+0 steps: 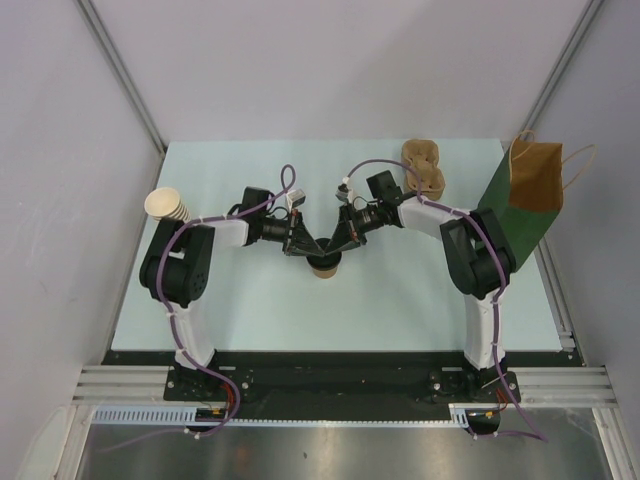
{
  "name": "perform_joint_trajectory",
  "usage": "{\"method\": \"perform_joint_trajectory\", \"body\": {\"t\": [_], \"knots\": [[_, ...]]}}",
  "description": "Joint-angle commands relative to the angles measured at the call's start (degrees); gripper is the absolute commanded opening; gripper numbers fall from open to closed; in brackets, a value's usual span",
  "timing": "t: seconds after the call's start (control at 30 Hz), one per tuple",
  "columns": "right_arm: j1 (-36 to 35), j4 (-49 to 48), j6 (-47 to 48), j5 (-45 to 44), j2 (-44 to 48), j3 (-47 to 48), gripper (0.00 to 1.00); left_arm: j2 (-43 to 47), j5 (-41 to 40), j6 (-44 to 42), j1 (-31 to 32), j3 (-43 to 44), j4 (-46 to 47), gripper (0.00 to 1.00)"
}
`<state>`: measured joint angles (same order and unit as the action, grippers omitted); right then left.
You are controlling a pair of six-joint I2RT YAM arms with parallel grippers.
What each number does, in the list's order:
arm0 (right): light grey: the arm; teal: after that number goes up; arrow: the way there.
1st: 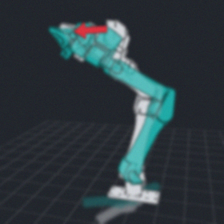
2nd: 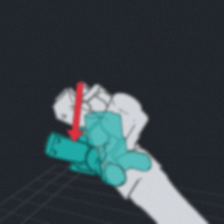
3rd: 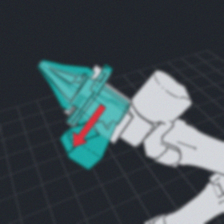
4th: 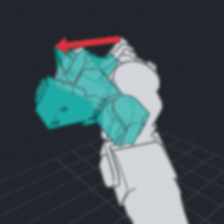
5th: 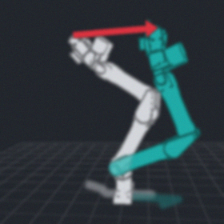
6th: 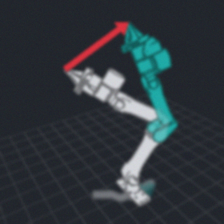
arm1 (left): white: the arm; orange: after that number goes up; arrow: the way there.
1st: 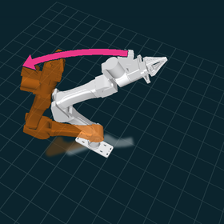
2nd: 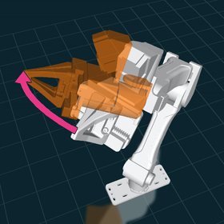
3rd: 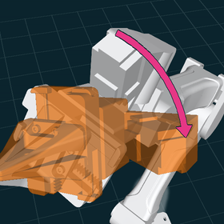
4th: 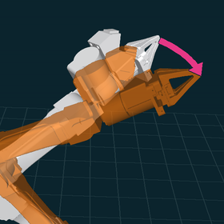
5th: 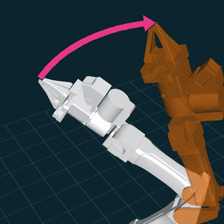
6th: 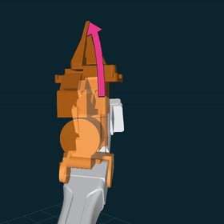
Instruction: Pack the takeout coffee
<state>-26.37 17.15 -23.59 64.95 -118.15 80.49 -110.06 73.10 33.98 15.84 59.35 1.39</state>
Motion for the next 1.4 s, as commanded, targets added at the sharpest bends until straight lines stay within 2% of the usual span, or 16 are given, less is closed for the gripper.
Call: {"method": "perform_joint_trajectory", "body": {"t": [0.0, 0.33, 0.6, 0.8, 1.03, 1.37], "knots": [[-0.4, 2.1, 2.3, -9.4, -5.2, -2.2, 0.00, -6.1, -16.8, -6.8, 0.2, -3.3, -3.3, 0.00], [-1.2, 0.2, 1.8, -6.9, -1.3, -2.4, 0.01, -2.4, -14.1, -7.3, 0.2, -2.5, -3.7, 0.00], [-2.5, -6.2, -2.9, -1.3, 7.2, -2.0, 0.04, 9.1, -8.2, -2.3, 1.0, -1.7, 2.2, 0.00], [-0.5, -9.6, -5.3, -0.1, 11.3, -1.5, 0.06, 14.3, -8.1, -0.4, 1.1, 0.0, 3.0, 0.00], [0.5, -10.8, -5.9, -2.6, 7.4, 0.1, 0.06, 13.2, -8.4, 1.4, 1.9, -2.7, 6.2, 0.00], [0.7, -7.7, -3.0, -5.3, 0.9, 0.8, 0.06, 7.3, -13.3, -4.4, 3.8, -3.3, -0.2, 0.00]]}}
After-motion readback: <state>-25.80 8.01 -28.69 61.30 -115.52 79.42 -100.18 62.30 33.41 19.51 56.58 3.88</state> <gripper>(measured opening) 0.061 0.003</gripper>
